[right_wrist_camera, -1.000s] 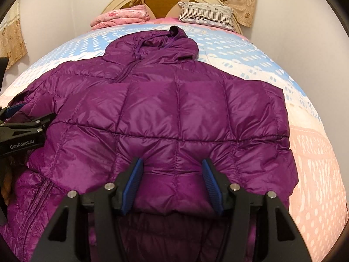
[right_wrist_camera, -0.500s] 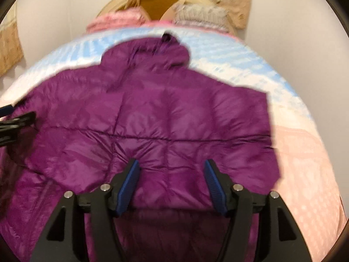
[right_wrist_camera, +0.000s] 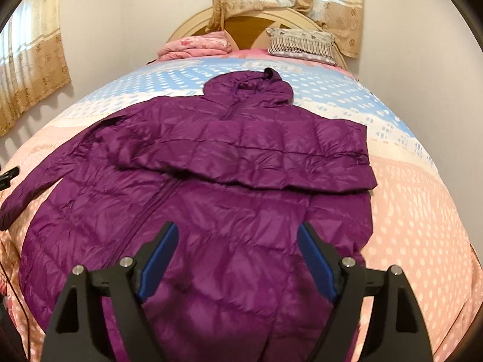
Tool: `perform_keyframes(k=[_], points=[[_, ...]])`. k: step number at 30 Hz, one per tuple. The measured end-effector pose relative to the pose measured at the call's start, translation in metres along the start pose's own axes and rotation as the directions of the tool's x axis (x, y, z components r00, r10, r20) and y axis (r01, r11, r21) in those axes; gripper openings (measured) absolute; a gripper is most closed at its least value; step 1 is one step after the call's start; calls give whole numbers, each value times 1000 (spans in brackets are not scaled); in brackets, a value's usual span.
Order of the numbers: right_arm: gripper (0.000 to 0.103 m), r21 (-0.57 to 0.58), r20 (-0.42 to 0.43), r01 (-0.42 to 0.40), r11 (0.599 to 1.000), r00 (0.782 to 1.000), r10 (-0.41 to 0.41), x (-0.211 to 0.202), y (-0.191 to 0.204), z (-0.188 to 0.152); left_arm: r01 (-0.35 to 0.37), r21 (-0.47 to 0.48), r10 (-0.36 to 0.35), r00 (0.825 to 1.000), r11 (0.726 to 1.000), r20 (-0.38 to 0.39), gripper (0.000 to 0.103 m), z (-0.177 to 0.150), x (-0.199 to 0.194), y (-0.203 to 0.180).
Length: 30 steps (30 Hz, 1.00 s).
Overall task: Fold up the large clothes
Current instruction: 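Grasp the other purple sleeve with the left tool and lift it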
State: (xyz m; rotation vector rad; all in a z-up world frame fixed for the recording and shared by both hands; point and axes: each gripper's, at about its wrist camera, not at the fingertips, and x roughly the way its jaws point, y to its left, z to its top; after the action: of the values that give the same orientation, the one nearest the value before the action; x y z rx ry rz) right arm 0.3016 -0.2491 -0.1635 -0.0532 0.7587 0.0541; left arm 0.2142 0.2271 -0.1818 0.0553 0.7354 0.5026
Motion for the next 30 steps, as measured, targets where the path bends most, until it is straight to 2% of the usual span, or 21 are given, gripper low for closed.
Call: perform_keyframes(k=[2,4,6,7,8,9,10,11,12,15,20,26,30], points=[[83,-5,1,-12,1000,1000,12,0,9,0,2,-26,-2,999,1000,-37,100,-12,7,16],[83,-14,1,-28,1000,1000,28,1,18,-1,32,-80,-40,994,996,-101,100,-23,17,29],[83,-26,5,-33,999,999,33,-1,27,-3,67,-109,-81,988,992,-131,100,-28,25,32],[83,-32,7,-36,999,999,36,-2,31,-5,75,-114,-91,985,991,-145,96,-28,28,27],[83,-32,11,-37,999,999,38,-4,33,-6,92,-120,-110,982,989,-155,85,-31,30,25],[83,-29,16,-41,999,999,42,-6,35,-8,110,-117,-129,978,987,-167,50,-32,32,19],[83,-24,21,-46,999,999,47,-7,35,-10,125,-114,-145,973,986,-179,38,-32,33,15],[83,-20,24,-45,999,999,46,-8,35,-12,129,-114,-147,974,985,-171,34,-34,27,15],[83,-14,25,-42,999,999,42,-9,35,-13,119,-92,-132,979,989,-158,10,-32,22,13],[83,-2,27,-30,1000,999,30,-13,30,-14,130,-87,-139,985,988,-104,5,-20,2,15],[83,30,51,-11,999,999,9,-20,15,-10,142,-65,-141,990,988,21,4,17,-37,18],[83,56,65,-4,998,998,0,-24,1,-8,232,-21,-228,966,972,122,4,59,-76,-15],[83,74,78,4,997,997,-10,-30,-12,-10,299,44,-302,940,953,158,4,81,-93,-54]])
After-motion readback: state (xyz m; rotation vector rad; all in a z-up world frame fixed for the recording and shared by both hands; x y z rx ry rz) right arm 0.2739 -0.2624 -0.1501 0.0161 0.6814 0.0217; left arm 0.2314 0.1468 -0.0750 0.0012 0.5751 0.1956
